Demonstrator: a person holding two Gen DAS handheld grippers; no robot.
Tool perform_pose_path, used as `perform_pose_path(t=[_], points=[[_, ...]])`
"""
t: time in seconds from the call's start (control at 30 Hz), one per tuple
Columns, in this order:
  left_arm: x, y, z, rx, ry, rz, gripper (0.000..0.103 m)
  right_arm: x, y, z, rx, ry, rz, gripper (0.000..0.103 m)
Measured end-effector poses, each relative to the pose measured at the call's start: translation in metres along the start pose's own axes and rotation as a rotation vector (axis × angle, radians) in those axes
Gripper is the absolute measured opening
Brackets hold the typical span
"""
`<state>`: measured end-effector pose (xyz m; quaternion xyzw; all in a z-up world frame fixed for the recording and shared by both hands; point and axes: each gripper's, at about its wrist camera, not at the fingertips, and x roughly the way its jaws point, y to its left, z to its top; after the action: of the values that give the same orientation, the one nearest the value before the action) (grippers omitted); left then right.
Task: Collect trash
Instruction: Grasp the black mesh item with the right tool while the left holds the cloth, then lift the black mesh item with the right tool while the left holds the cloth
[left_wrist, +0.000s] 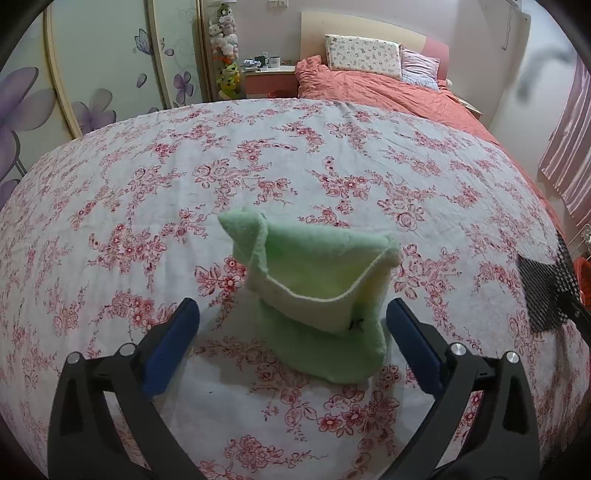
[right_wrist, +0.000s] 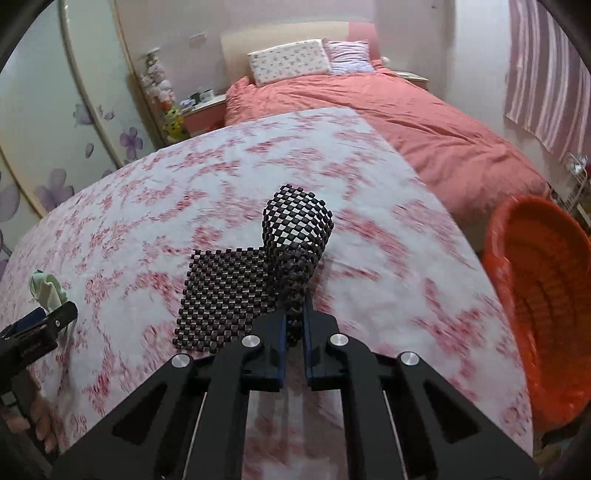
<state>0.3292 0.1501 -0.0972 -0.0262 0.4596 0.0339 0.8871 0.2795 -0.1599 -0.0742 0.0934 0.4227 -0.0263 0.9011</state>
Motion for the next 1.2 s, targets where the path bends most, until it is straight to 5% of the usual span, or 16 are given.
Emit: perform_pose_path(t=[0.43,0.53,0.6,0.7,1.2], points=[[-0.007,0.01,-0.001,-0.051,-0.033,-0.062,0.094,0.002,-0.006,-0.004,0.02,-0.003,0.009,0.007],[-0.009,0.005,-0.001,-0.018,-0.042,-0.041,0.073,0.002,-0.005,-0.004,0.016,-0.003,0.009,0.007],[-0.011,0.0,-0.001,0.003,-0.049,-0.048,0.046,0.0,-0.006,-0.005,0.016,-0.003,0.023,0.007],[-0.013,-0.002,0.002,-0.001,-0.034,-0.087,0.022,-0.007,-0.006,-0.005,0.026,-0.016,0.05,0.005],[-0.082,-0.055,0.008,0.069,-0.126,-0.18,0.02,-0.087,-0.023,0.009,0.053,-0.185,0.09,0.005]])
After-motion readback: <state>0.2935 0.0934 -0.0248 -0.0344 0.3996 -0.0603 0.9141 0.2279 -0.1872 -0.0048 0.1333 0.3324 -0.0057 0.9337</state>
